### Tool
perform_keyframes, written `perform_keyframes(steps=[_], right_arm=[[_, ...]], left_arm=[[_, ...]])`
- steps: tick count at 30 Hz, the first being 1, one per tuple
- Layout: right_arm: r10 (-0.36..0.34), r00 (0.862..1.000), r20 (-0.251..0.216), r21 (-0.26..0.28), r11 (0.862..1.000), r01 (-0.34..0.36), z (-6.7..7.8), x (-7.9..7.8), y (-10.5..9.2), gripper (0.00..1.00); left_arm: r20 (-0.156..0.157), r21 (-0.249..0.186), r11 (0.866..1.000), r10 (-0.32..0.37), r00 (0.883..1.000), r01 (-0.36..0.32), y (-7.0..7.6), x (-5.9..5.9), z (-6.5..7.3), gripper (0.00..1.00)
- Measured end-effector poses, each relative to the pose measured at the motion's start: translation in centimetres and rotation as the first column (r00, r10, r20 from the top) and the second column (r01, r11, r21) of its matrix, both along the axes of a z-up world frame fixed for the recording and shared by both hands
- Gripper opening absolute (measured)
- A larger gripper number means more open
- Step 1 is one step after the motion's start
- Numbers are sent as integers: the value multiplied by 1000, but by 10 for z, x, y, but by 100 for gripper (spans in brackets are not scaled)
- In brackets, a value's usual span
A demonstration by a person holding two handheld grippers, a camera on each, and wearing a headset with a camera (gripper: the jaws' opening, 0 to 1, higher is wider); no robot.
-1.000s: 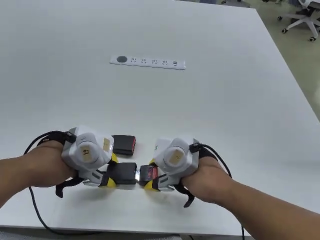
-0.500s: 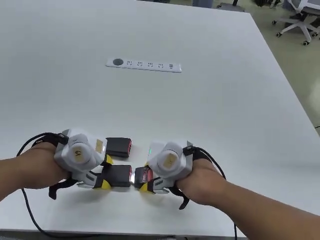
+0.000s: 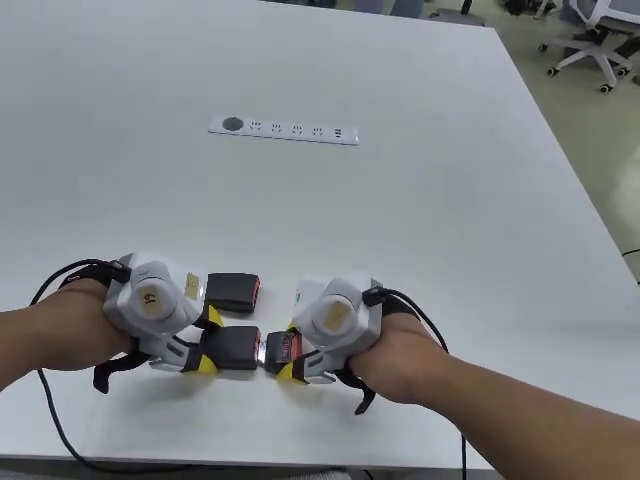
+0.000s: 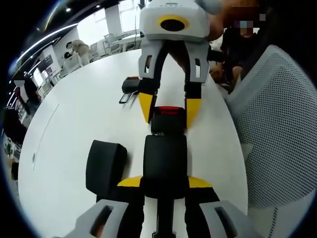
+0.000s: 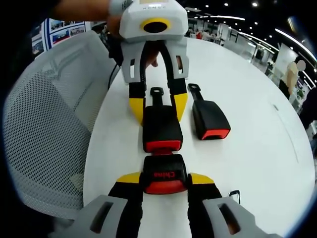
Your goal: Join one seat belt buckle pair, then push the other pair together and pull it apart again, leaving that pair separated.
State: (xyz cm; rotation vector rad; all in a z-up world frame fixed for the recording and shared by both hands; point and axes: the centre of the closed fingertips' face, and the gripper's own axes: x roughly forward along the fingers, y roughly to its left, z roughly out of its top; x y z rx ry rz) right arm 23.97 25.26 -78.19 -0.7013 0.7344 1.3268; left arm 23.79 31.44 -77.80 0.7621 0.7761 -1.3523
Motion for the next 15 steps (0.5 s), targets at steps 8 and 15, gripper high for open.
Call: perform_keyframes(steps=[8,15], right_arm=[[-5,1000,2,-3,1000,5,1,-3,0,30],[8,1000,-10,-25,1000,-8,1,-4,1,32]], left_arm=[[-1,2,1000,-1,1000,1,0,0,1,31],[8,29,1000,3,1000,-3,0,-1,2,32]])
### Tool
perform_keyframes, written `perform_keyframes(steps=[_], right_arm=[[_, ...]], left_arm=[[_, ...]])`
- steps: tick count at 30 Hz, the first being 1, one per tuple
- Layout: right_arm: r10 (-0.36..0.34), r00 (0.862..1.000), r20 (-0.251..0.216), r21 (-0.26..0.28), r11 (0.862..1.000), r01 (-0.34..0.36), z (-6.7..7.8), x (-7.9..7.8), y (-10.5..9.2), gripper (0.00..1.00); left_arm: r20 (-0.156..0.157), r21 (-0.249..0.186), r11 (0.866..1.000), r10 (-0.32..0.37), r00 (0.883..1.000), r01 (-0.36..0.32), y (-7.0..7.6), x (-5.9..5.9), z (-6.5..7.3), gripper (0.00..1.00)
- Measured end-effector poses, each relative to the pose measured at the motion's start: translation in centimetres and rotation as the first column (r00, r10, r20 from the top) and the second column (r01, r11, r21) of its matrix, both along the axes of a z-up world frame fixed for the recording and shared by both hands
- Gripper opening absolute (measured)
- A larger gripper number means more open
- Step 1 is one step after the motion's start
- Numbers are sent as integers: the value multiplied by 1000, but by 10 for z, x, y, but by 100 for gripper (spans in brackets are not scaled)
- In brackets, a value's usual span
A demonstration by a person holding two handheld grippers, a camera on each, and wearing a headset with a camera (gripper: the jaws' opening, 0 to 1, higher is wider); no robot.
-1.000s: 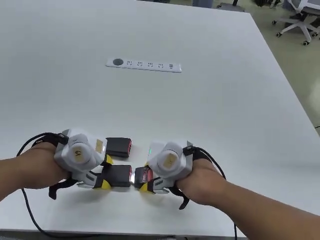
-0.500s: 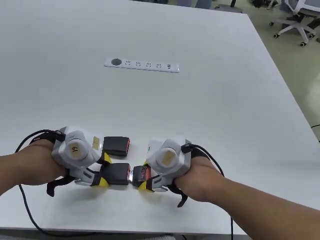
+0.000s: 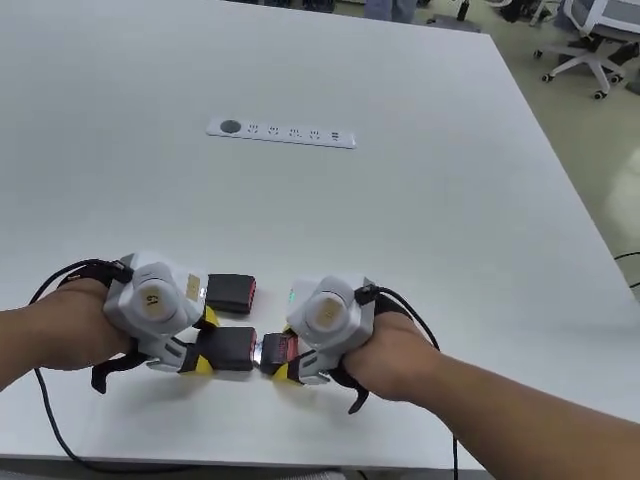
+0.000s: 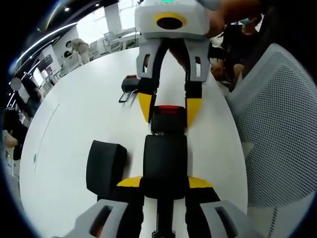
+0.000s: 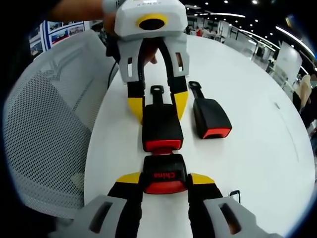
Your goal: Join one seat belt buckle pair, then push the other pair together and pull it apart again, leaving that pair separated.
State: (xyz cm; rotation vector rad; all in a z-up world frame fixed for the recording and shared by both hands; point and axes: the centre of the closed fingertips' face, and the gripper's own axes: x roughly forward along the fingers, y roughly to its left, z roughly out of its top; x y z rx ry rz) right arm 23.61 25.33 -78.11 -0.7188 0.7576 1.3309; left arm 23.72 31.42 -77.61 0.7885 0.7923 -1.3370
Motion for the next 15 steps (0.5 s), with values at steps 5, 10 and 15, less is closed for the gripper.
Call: perform_keyframes(steps=[5,10,15], right_arm=[[-12,1000,3,11,1000,12,0,1,1,32],[-22,1000,-7,19,1000,22,1,-3,0,33],[-19,1000,17,44,999,18,8,-3,0,33]], left_arm=[[-1,31,1000,0,1000,0,1,1,-1,33],[-2,39,999,22,1000,-22,1,1,0,34],[31,50,999,18,999,-20,1,-3,8,41]])
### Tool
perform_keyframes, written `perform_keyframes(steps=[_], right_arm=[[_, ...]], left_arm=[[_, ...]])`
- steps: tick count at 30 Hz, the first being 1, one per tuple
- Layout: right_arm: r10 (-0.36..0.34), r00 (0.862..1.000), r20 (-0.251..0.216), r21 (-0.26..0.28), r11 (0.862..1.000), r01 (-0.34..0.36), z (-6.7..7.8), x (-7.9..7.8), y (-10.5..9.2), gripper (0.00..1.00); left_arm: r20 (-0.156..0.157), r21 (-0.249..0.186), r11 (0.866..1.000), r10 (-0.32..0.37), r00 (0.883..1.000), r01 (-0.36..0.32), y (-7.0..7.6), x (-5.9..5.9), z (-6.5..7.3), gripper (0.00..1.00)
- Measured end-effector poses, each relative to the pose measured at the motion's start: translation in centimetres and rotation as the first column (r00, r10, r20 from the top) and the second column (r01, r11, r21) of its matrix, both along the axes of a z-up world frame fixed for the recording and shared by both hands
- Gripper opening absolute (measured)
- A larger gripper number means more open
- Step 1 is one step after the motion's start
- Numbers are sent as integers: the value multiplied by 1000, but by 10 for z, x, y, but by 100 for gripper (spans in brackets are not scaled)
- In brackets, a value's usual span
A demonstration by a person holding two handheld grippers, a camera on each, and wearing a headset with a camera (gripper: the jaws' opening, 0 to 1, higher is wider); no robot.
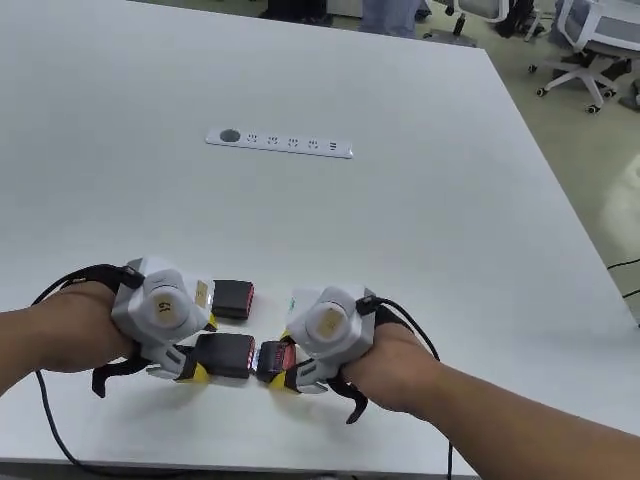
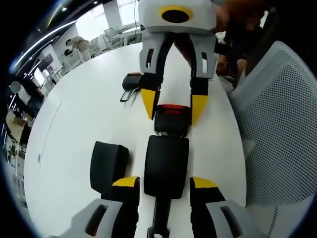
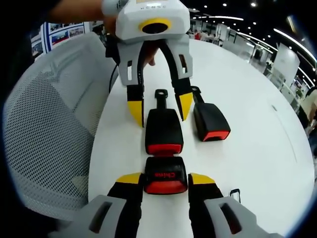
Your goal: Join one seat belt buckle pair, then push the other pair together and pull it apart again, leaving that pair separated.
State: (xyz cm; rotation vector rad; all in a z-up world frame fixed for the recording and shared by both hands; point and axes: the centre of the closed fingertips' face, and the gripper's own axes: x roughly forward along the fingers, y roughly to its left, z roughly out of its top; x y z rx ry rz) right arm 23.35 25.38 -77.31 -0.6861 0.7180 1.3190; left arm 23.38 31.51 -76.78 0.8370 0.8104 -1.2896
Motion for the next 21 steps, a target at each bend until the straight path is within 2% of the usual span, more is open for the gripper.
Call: perform_keyframes(steps=[1,2,6,9,12,15,18,19,20,21], right_arm=[[0,1000,3,5,1000,0,2,-1,-1,33],[-4,1000,-2,11,1000,4,6,-3,-2,33],[3,1000,0,36,999,-3,20,-3,-5,32],[-5,1000,9,59,998,4,32,2,-9,32],[-15,1000,28,62,998,13,38,11,-17,32],[-35,999,41,58,998,33,40,25,-28,32],[-50,997,56,43,998,47,40,38,-40,32],[-61,997,55,37,998,59,40,42,-45,32],[-63,996,56,32,998,61,39,43,-49,31],[-67,996,60,25,998,65,39,47,-55,31]], left_arm=[[2,-5,1000,1,1000,-1,0,-1,2,41],[17,-11,1000,-5,1000,5,-1,-2,6,41],[19,-55,998,12,1000,-11,-6,-2,21,41],[38,-109,993,52,998,-48,-10,11,36,41],[47,-136,988,82,996,-75,-11,26,47,43],[60,-124,989,84,995,-76,-11,36,49,43],[70,-94,994,70,995,-63,-7,47,45,44],[67,-89,994,74,995,-68,-5,49,44,44],[48,-90,992,93,994,-89,-4,52,43,44],[48,-93,992,90,995,-85,-4,54,43,45]])
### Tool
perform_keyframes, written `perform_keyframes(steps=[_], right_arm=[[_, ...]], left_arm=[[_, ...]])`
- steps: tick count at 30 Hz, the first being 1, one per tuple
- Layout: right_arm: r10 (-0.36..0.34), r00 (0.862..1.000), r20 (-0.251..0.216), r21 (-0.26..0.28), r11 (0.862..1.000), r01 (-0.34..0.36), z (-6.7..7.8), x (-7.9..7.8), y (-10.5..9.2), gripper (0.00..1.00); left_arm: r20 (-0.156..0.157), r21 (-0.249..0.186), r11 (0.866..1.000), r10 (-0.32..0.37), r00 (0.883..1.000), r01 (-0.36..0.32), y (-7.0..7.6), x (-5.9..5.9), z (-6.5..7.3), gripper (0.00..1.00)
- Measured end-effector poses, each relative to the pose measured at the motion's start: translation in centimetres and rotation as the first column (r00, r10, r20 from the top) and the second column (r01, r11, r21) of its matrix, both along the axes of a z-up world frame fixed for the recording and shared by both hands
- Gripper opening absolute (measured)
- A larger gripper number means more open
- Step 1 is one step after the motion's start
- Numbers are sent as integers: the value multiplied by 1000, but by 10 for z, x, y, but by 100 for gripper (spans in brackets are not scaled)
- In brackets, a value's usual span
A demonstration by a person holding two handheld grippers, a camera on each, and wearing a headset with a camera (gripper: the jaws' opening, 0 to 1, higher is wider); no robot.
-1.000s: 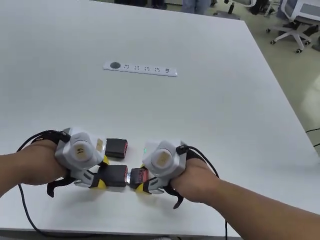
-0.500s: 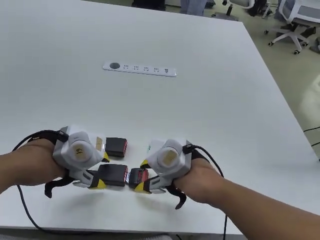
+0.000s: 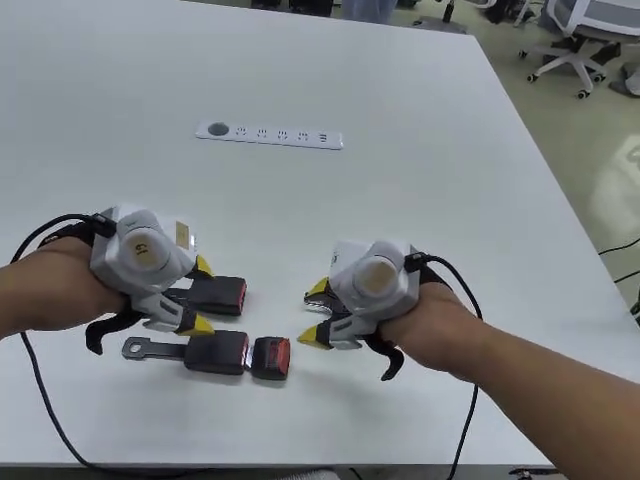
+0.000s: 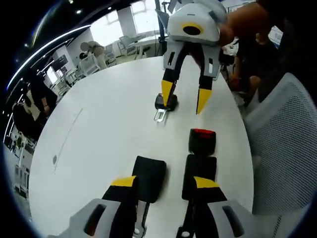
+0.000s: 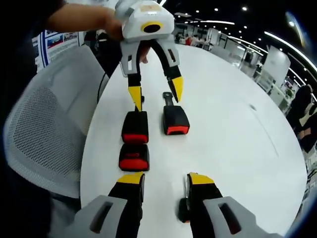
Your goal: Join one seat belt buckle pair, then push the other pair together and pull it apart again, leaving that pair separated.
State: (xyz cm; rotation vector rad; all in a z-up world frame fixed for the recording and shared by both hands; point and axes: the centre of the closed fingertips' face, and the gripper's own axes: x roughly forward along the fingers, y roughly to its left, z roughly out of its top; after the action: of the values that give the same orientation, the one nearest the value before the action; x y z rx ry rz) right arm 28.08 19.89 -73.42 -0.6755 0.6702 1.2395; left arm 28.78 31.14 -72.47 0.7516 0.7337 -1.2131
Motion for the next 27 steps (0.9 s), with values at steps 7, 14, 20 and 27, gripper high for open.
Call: perform_keyframes(steps=[7,14,20,27], right_arm=[[-36,999,-4,-45,998,36,-10,20,-31,32],[-40,999,-8,-99,994,39,-26,33,-51,34],[-15,999,-29,-134,991,11,-34,36,-56,34],[17,999,-47,-147,989,-23,-46,37,-55,32]], left_arm=[[-5,25,1000,-17,1000,17,3,16,-6,46],[-31,48,998,-38,999,39,8,26,-25,44],[-53,43,996,-71,996,73,5,29,-35,38],[-71,56,993,-96,993,100,5,32,-47,37]])
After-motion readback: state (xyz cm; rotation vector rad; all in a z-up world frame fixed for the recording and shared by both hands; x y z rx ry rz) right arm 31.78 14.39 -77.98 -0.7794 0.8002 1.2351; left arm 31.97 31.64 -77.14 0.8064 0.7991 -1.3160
